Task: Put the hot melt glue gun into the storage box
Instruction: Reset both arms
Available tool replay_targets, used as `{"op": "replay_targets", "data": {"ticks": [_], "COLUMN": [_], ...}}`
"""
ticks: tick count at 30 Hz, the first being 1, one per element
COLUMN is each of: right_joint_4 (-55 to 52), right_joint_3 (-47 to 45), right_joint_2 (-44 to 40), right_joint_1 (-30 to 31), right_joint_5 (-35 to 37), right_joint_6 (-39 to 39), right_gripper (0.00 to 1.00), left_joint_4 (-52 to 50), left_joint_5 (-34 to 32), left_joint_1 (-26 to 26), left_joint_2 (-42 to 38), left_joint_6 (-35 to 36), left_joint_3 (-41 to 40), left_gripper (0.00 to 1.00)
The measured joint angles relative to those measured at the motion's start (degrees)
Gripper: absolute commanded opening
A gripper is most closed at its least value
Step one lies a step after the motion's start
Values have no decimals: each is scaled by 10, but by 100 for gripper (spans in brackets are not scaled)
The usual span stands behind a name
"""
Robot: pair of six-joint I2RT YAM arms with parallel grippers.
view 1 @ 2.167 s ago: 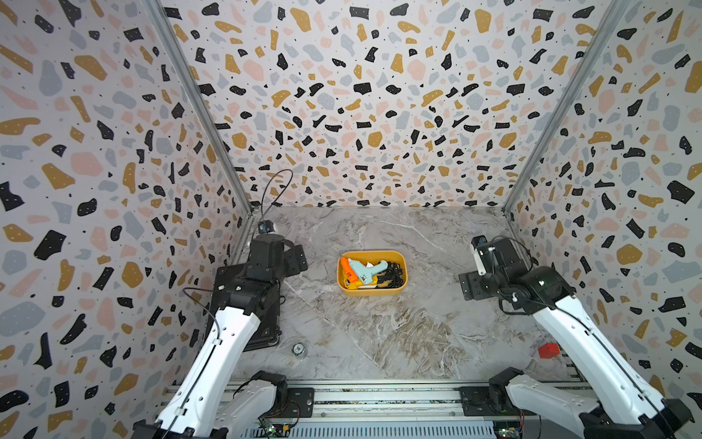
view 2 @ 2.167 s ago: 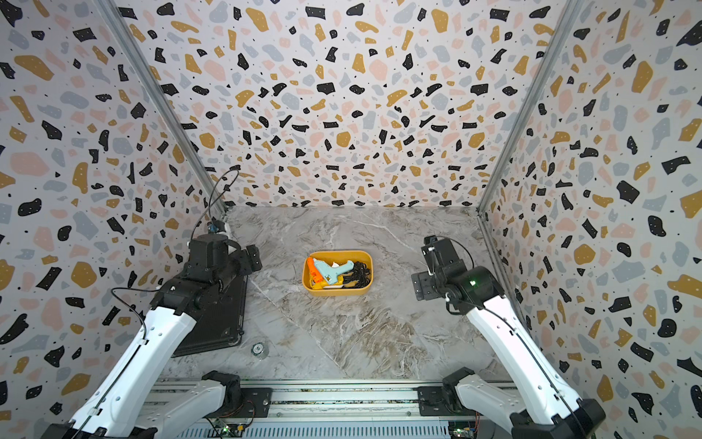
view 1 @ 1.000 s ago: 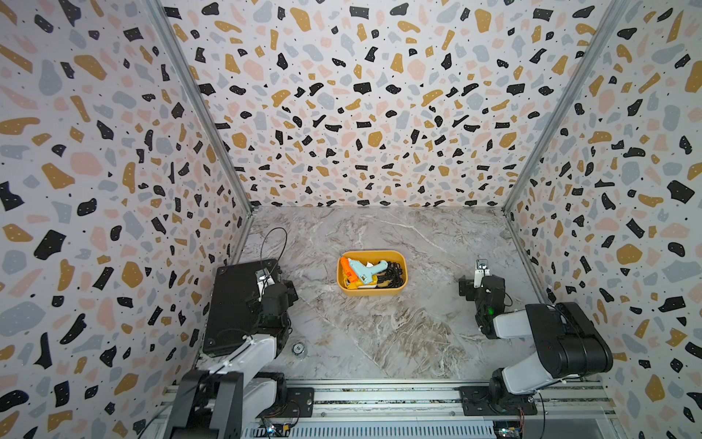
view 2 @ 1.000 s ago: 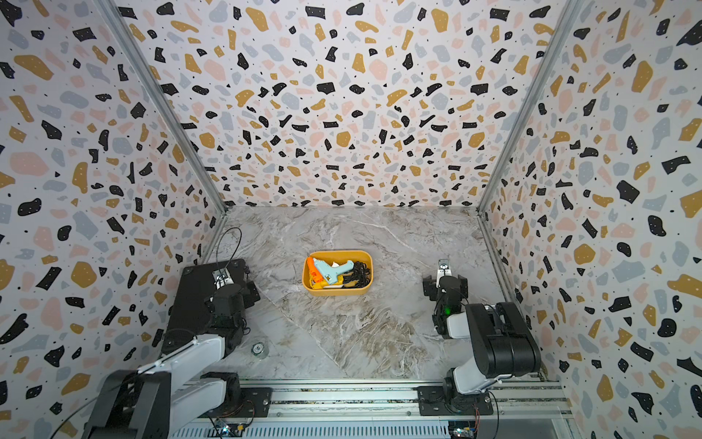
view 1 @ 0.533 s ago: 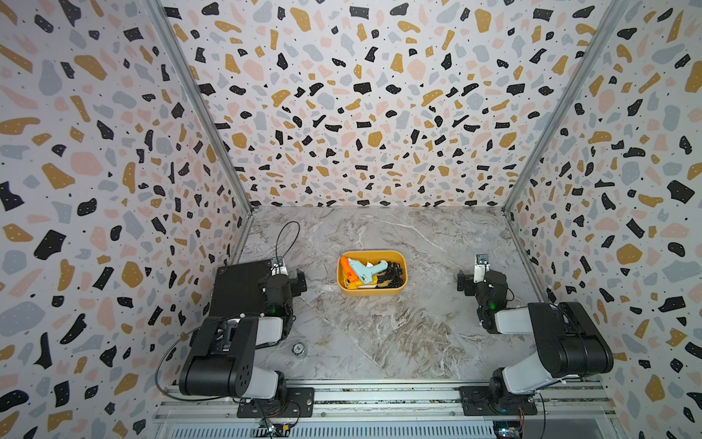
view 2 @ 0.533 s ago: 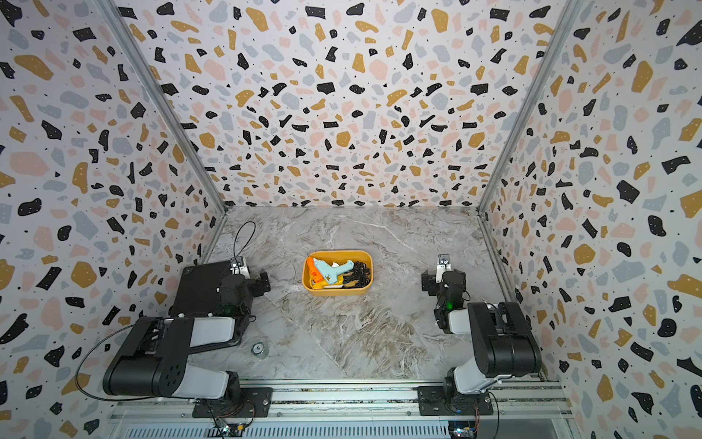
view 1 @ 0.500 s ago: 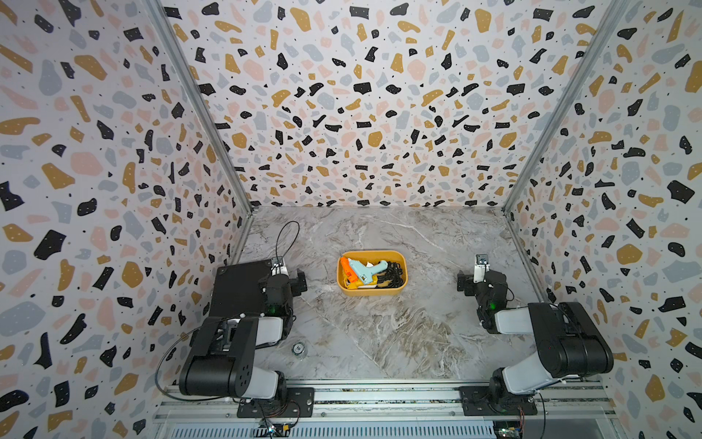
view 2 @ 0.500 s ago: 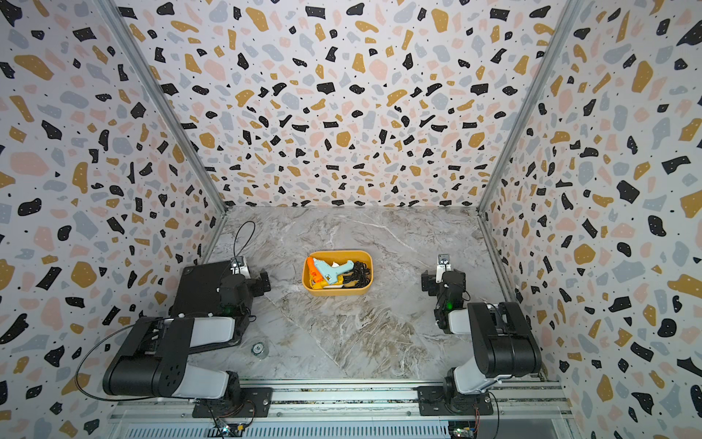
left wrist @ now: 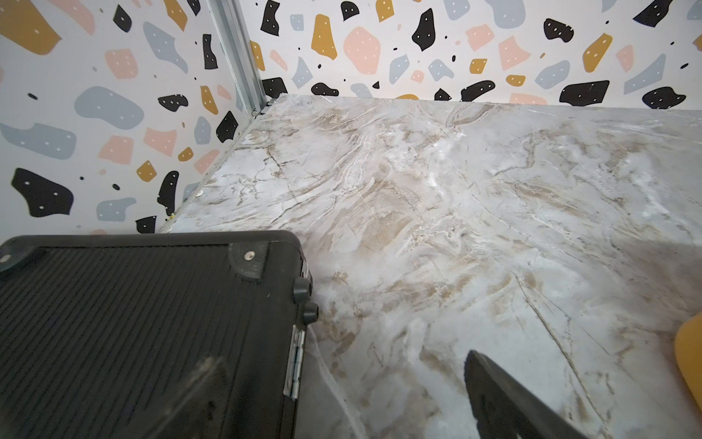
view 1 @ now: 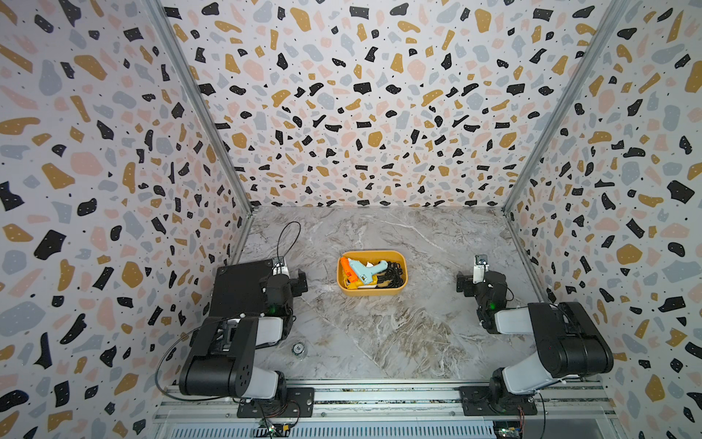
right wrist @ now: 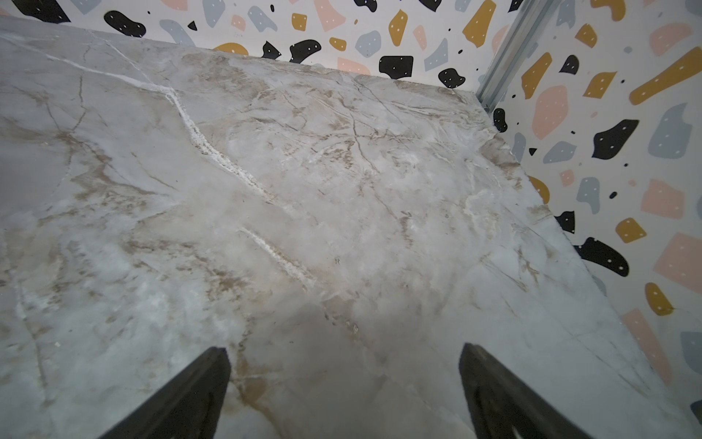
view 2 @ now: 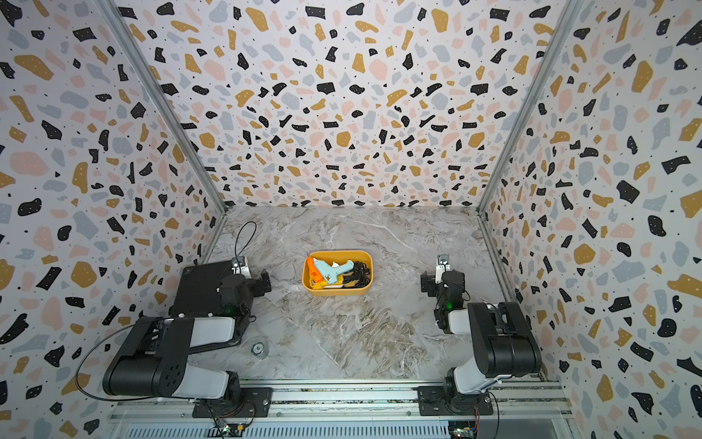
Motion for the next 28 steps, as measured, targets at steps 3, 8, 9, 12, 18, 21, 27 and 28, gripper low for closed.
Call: {"op": "replay_targets", "data": {"ticks": [3,8,9,12,18,21,27,28], "right_joint_4": [0,0,0,-1,-1,-1,-1,-1], "right_joint_3": [0,0,0,0,0,0,0,0], "right_joint_2": [0,0,0,0,0,0,0,0], "right_joint_1": [0,0,0,0,0,0,0,0], "right_joint_5": [0,0,0,0,0,0,0,0], "right_joint_6": [0,0,0,0,0,0,0,0], "right_gripper": [99,99,99,99,99,99,99,99], "left_joint_4": [0,0,0,0,0,0,-1,-1], "left_joint_5": [-8,-13,-13,-13,-13,-13,-13,-13], "left_joint_1": [-8,-11,-11,-11,-11,-11,-11,-11], "left_joint_2": [0,0,0,0,0,0,0,0], "left_joint_6": [3,3,3,3,3,3,3,3], "left_joint_3": [0,0,0,0,0,0,0,0], "left_gripper": [100,100,100,100,100,100,100,100]}}
